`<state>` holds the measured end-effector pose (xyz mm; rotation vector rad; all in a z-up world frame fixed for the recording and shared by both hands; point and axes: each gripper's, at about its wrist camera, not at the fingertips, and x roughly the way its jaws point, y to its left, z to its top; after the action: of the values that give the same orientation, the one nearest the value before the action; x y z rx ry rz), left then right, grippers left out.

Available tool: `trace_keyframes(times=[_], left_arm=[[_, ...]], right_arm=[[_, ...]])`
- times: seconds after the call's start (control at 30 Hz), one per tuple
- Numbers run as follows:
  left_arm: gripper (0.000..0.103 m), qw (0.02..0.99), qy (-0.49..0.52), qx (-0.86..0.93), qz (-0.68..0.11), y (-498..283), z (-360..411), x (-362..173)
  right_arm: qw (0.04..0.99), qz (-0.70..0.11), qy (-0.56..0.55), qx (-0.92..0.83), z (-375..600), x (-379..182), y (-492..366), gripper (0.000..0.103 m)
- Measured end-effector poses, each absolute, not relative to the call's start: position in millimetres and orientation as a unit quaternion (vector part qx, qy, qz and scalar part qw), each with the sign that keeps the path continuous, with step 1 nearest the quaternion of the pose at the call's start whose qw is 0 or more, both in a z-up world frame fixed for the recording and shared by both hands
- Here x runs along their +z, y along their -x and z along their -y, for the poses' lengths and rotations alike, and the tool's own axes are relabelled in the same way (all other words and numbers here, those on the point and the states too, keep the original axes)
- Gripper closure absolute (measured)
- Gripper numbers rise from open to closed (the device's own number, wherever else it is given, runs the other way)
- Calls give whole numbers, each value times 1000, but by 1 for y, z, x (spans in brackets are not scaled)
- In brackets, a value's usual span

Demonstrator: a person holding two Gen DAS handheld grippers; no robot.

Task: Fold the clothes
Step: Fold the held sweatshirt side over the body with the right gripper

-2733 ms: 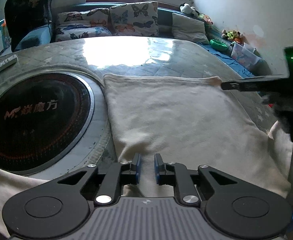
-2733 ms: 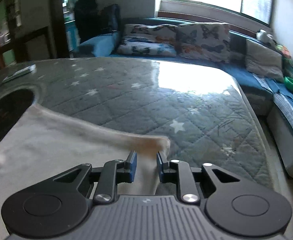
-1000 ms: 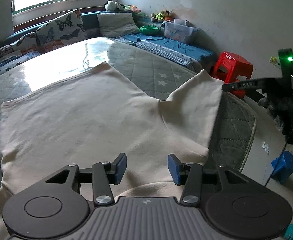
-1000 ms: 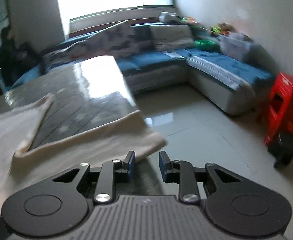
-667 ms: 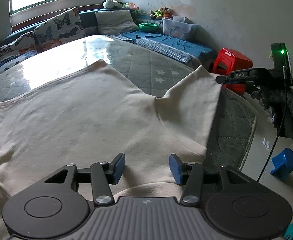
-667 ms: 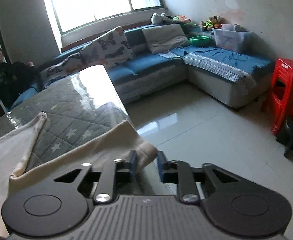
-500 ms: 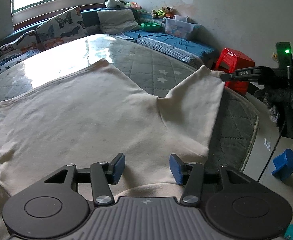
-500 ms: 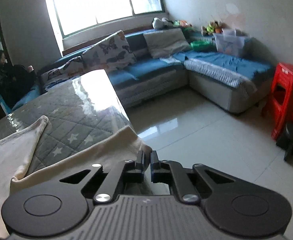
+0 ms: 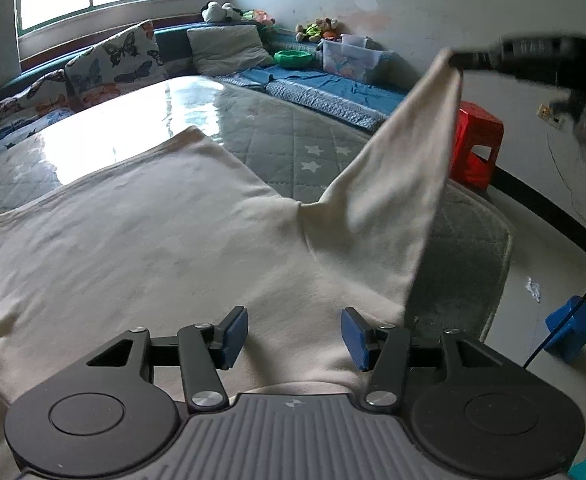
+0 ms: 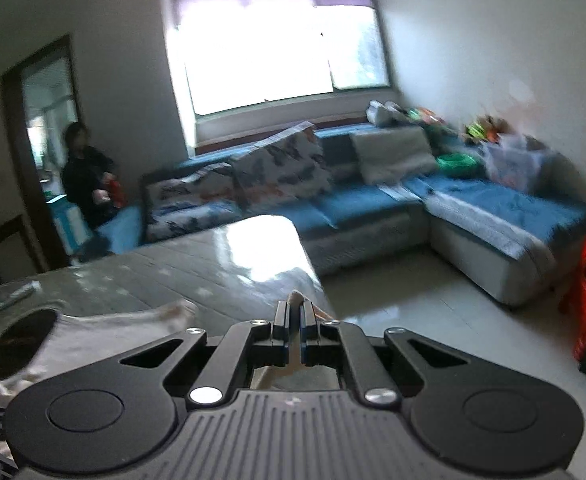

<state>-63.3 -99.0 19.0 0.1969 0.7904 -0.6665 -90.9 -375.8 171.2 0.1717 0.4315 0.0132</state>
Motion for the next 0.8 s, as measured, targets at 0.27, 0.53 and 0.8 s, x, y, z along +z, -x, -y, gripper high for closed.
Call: trace_keyframes(times=[0.27,0.53,0.8], left_arm=[[44,890,-65,-274,-360,67,50,34],[42,920,-10,-177,-348,76,-33,40],[42,925,32,-122,-360,87,-82,28]], right_arm=[[976,-176,-19,123,288,227,83,99],[935,-218,35,276,166,215,60,99],[880,-302,85,357,76,146,53,98]])
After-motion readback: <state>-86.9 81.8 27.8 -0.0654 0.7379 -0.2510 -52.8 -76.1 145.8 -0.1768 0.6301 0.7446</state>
